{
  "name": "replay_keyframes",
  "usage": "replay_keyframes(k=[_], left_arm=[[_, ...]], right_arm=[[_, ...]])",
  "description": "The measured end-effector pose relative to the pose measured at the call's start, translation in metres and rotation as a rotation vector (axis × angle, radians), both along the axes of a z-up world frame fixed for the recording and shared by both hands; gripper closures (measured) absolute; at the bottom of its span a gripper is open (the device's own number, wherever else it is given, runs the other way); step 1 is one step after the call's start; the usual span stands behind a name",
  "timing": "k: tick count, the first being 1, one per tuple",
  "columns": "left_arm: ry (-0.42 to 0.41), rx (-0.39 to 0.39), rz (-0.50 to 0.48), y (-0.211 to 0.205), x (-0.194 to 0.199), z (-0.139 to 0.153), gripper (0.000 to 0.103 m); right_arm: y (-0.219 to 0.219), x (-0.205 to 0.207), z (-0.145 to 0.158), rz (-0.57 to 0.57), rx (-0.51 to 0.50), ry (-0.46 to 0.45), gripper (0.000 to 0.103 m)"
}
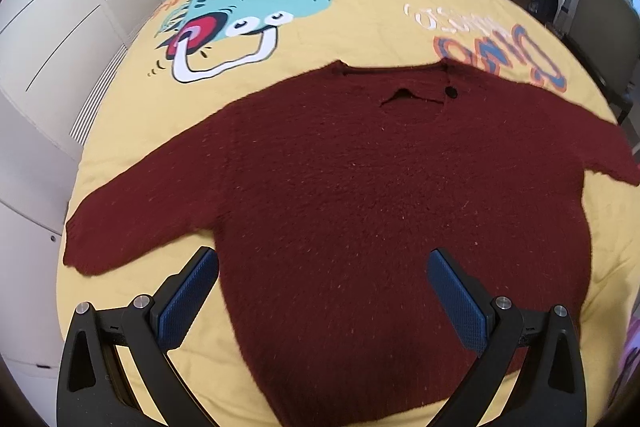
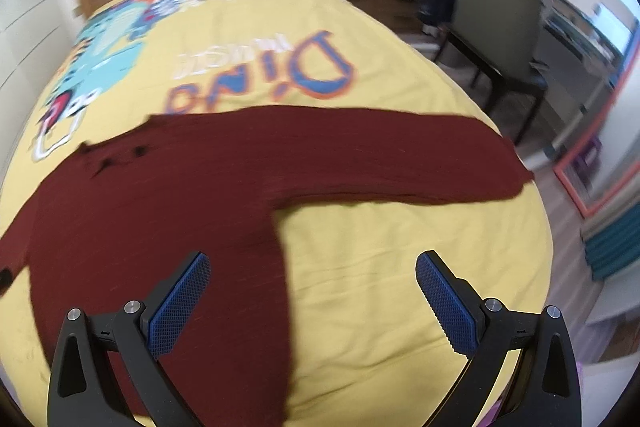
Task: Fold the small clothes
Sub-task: 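Move the right gripper to the sweater sleeve cuff and grasp it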
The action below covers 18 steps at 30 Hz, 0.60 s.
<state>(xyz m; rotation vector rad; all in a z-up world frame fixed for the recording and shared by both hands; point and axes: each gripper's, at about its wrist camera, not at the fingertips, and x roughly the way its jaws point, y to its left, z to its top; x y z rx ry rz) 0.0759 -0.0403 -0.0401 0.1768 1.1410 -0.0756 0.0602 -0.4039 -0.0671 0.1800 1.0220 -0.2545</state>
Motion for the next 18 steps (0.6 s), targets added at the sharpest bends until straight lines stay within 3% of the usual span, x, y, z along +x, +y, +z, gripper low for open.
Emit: replay_keyframes(k=[4, 18], left_arm=[[0.053, -0.003, -0.012, -0.011, 0.015, -0.021, 0.001], [0.08, 0.058, -0.013, -0.02, 0.04, -0.053, 0.001]], right_arm=[[-0.044, 0.01, -0.025, -0.088, 0.024, 0.029, 0.001], [-0.181, 0.049, -0.112, -0.409, 0.148, 0.099, 0.001]])
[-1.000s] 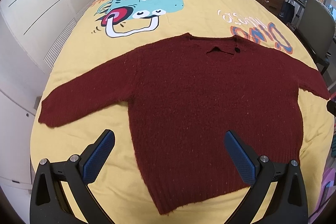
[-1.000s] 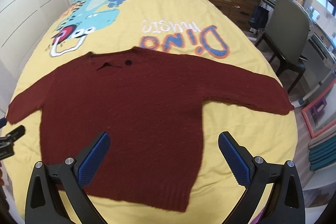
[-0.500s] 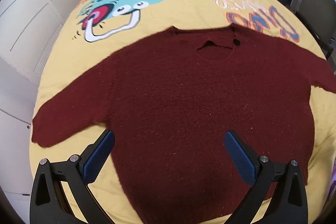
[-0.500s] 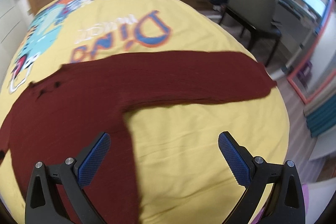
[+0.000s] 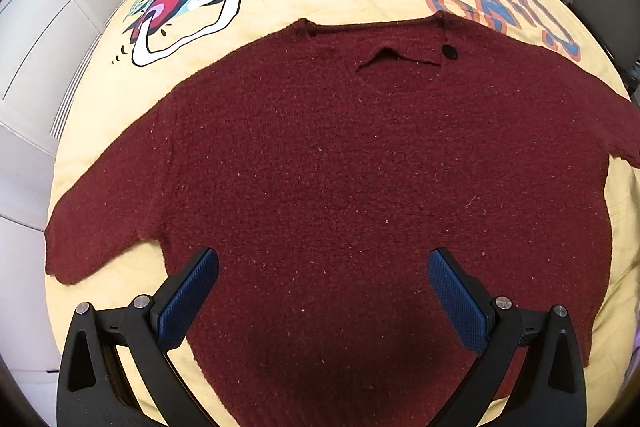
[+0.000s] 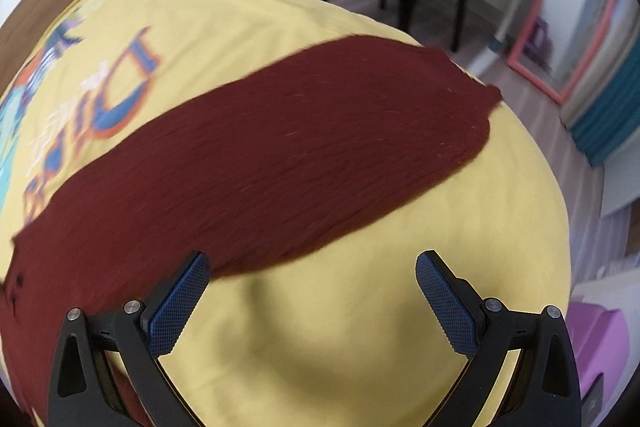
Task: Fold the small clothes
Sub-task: 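Move the right gripper to the sweater sleeve cuff and grasp it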
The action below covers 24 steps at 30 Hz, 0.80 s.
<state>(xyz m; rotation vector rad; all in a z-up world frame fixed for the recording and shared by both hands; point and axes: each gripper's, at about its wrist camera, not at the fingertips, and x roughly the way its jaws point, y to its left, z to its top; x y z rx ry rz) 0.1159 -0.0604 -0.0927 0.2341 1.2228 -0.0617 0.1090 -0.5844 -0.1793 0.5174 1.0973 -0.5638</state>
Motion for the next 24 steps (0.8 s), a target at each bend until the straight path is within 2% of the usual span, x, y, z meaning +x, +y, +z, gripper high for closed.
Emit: replay_keyframes(k=[5, 8, 15, 17, 19, 20, 22, 24], left_arm=[[0.004, 0.01, 0.02, 0.003, 0.002, -0.005, 0.001], [0.001, 0.016, 0.024, 0.005, 0.003, -0.006, 0.001], [0.004, 0.003, 0.043, 0.015, 0.005, -0.009, 0.001], [0.009, 0.001, 0.046, 0.018, 0.005, -0.011, 0.001], [0.012, -0.002, 0.05, 0.021, 0.005, -0.012, 0.001], [0.014, -0.005, 0.052, 0.022, 0.005, -0.013, 0.001], [0.014, -0.012, 0.057, 0.024, 0.005, -0.014, 0.001], [0.015, -0.021, 0.06, 0.026, 0.004, -0.014, 0.001]], right_arm=[[-0.033, 0.009, -0.023, -0.121, 0.08, 0.019, 0.001], [-0.047, 0.015, -0.031, -0.161, 0.081, 0.038, 0.001], [-0.064, 0.037, -0.041, -0.165, 0.13, 0.05, 0.001], [-0.068, 0.043, -0.04, -0.152, 0.139, 0.04, 0.009], [-0.068, 0.051, -0.038, -0.138, 0.139, 0.041, 0.025], [-0.067, 0.053, -0.036, -0.125, 0.137, 0.044, 0.03], [-0.067, 0.059, -0.032, -0.088, 0.14, 0.035, 0.06], [-0.067, 0.065, -0.028, -0.053, 0.163, 0.027, 0.077]])
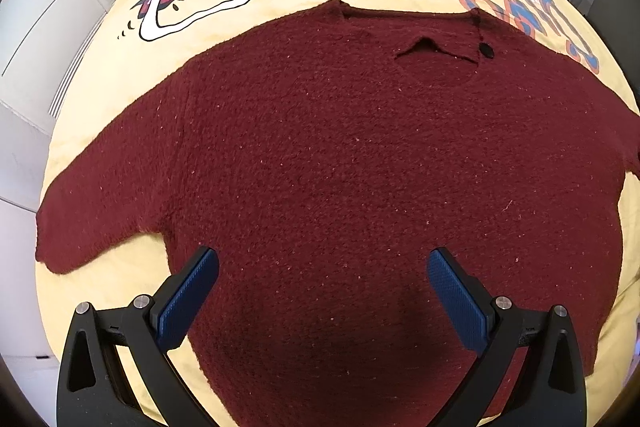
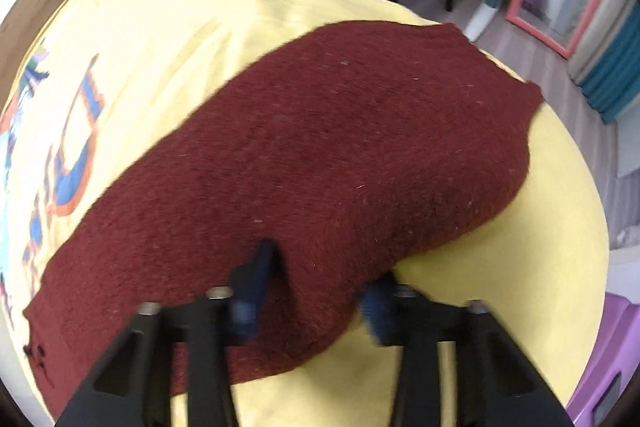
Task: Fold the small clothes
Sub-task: 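Move the right gripper to the sweater sleeve cuff and grasp it, then fold the gripped sleeve across the sweater body with the right gripper, release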
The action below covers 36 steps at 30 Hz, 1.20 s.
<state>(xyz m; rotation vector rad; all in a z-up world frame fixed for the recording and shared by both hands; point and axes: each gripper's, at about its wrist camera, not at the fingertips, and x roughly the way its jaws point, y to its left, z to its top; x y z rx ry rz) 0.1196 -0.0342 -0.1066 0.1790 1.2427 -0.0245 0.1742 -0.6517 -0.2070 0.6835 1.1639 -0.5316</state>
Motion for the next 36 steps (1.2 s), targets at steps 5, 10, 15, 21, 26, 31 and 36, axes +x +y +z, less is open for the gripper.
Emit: replay_keyframes(k=[5, 10, 15, 21, 26, 31, 36], left_arm=[[-0.007, -0.021, 0.008, 0.006, -0.003, 0.001, 0.001], [-0.021, -0.033, 0.004, 0.01, -0.006, 0.002, 0.001], [-0.023, -0.058, 0.02, 0.02, -0.005, 0.0, 0.001], [-0.029, -0.119, 0.023, 0.032, -0.004, 0.003, 0.001], [-0.046, -0.129, 0.014, 0.036, 0.002, 0.009, 0.001], [-0.05, -0.148, 0.013, 0.044, 0.013, 0.012, 0.001], [-0.055, -0.132, 0.005, 0.049, 0.019, 0.013, 0.001]], right_arm=[[-0.005, 0.001, 0.013, 0.049, 0.022, -0.027, 0.09], [0.0, -0.006, 0.036, 0.078, -0.004, -0.064, 0.091], [0.027, -0.003, 0.079, 0.162, -0.067, -0.134, 0.091], [0.104, 0.016, 0.151, 0.342, -0.146, -0.258, 0.092], [0.184, 0.03, 0.193, 0.492, -0.169, -0.339, 0.092], [0.273, 0.044, 0.213, 0.653, -0.161, -0.375, 0.091], [0.357, 0.058, 0.197, 0.786, -0.113, -0.36, 0.091]])
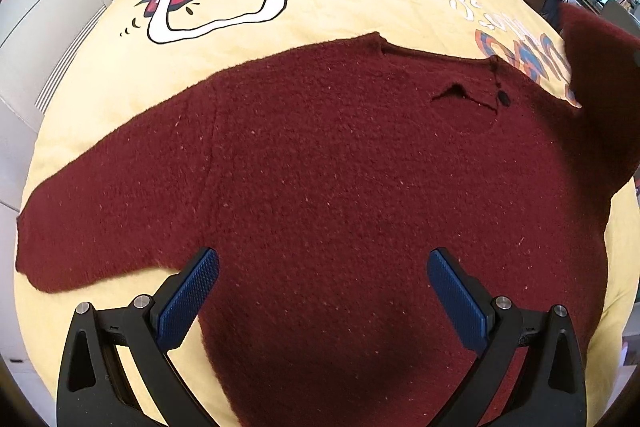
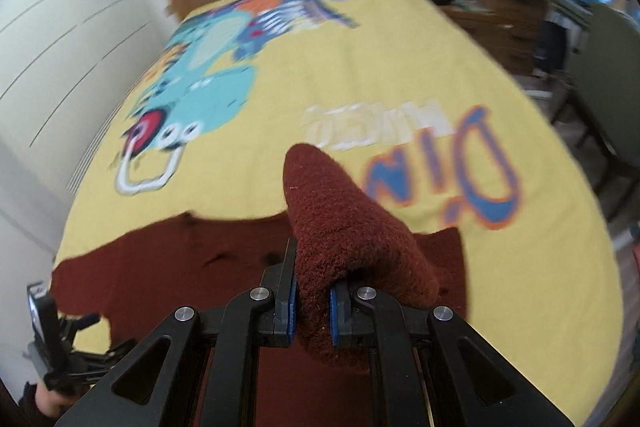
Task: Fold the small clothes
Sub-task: 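Fold the gripped sleeve across the sweater body with the right gripper, release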
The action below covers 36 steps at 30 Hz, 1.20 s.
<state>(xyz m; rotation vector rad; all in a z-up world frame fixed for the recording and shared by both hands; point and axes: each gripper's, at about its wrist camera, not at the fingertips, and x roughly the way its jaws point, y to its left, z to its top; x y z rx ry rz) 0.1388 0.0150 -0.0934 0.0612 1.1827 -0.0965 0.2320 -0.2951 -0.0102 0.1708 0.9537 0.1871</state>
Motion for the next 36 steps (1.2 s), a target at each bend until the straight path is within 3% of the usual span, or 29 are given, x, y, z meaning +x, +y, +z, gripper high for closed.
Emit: replay_keyframes(k=[5, 14, 16, 18, 20, 22, 24, 33, 36], left_arm=[[0.006, 0.009, 0.005, 0.009, 0.001, -0.003, 0.001], [0.033, 0.028, 0.037, 0.024, -0.005, -0.013, 0.001], [0.035, 0.032, 0.041, 0.025, -0.006, -0.013, 0.001], [0.04, 0.034, 0.046, 0.026, -0.006, -0.013, 0.001], [0.042, 0.035, 0.054, 0.027, -0.006, -0.012, 0.001], [0.045, 0.035, 0.057, 0.027, -0.007, -0.012, 0.001], [0.046, 0.04, 0.055, 0.026, -0.008, -0.011, 0.001], [0.029, 0.065, 0.046, 0.024, -0.011, 0.0, 0.001], [0.023, 0.07, 0.024, 0.017, -0.011, 0.004, 0.001]], right_arm=[[0.069, 0.001, -0.054, 0.102, -0.006, 0.121, 0.091], [0.09, -0.025, -0.137, 0.127, -0.033, 0.319, 0.087], [0.092, -0.028, -0.147, 0.128, -0.051, 0.349, 0.079], [0.091, -0.029, -0.151, 0.125, -0.051, 0.37, 0.074], [0.092, -0.031, -0.156, 0.123, -0.062, 0.382, 0.057], [0.094, -0.033, -0.157, 0.124, -0.057, 0.375, 0.031], [0.098, -0.034, -0.158, 0.138, -0.064, 0.379, 0.024], [0.078, -0.062, -0.131, 0.197, -0.089, 0.344, 0.012], [0.037, -0.084, -0.122, 0.166, 0.01, 0.337, 0.012]])
